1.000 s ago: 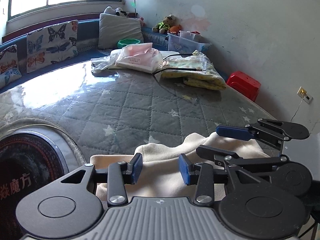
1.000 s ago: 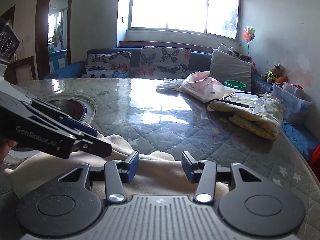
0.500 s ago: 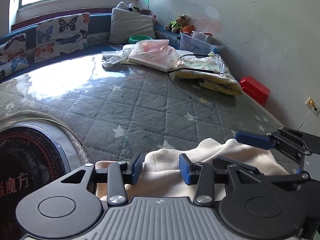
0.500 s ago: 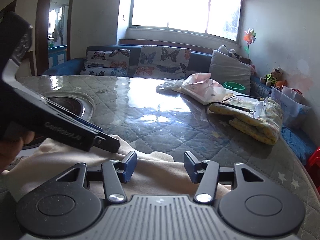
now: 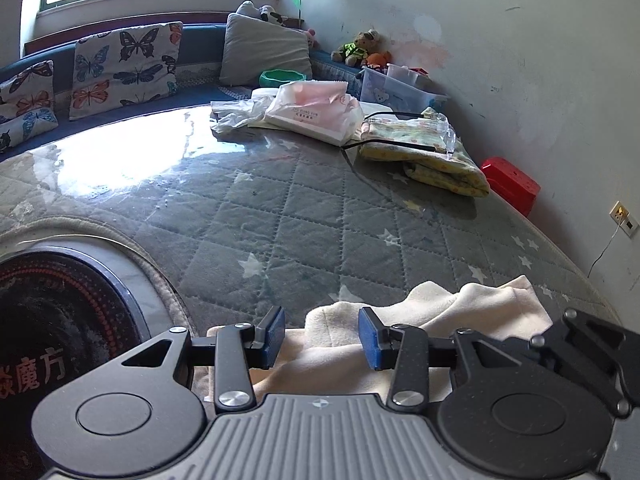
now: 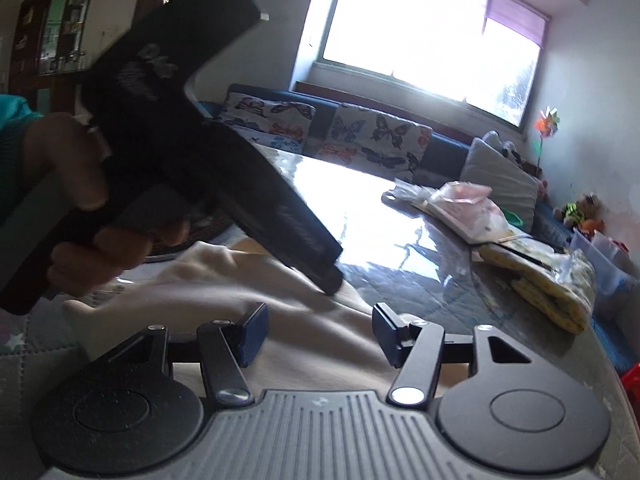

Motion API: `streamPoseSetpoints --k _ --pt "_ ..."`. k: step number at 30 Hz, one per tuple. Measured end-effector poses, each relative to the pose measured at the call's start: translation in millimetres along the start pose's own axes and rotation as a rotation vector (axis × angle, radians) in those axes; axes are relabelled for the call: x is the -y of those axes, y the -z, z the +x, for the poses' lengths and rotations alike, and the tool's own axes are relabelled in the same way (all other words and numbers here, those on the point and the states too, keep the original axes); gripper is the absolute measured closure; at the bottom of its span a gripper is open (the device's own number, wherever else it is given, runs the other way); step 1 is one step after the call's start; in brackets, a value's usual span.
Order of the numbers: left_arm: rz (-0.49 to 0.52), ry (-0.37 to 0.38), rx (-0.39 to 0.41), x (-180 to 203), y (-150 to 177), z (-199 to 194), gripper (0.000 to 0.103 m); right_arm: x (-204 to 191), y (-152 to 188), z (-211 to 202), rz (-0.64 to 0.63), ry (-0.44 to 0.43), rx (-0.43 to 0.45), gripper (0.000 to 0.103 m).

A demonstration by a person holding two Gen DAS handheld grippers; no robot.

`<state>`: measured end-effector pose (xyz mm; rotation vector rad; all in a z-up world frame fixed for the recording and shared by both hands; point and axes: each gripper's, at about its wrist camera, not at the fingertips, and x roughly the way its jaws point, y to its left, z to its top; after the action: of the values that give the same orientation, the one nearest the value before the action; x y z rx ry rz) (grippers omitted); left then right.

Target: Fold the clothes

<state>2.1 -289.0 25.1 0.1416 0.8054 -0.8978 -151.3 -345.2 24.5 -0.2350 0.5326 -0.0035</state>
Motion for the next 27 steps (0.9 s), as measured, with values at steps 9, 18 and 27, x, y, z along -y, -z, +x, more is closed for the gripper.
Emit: streamPoseSetpoints --k 9,18,27 --pt "-0.009 -0.007 0.046 -7 0 -28 0.059 -37 -1 -15 -0.028 -0.067 0.046 0.041" --pt "-0.011 0.006 0.091 -7 16 -67 0.059 -42 3 -39 0.014 -0.089 0.07 0.039" --pt "0.006 0.05 0.107 7 53 -95 0.059 -2 31 -69 0.097 0.039 0.016 0.038"
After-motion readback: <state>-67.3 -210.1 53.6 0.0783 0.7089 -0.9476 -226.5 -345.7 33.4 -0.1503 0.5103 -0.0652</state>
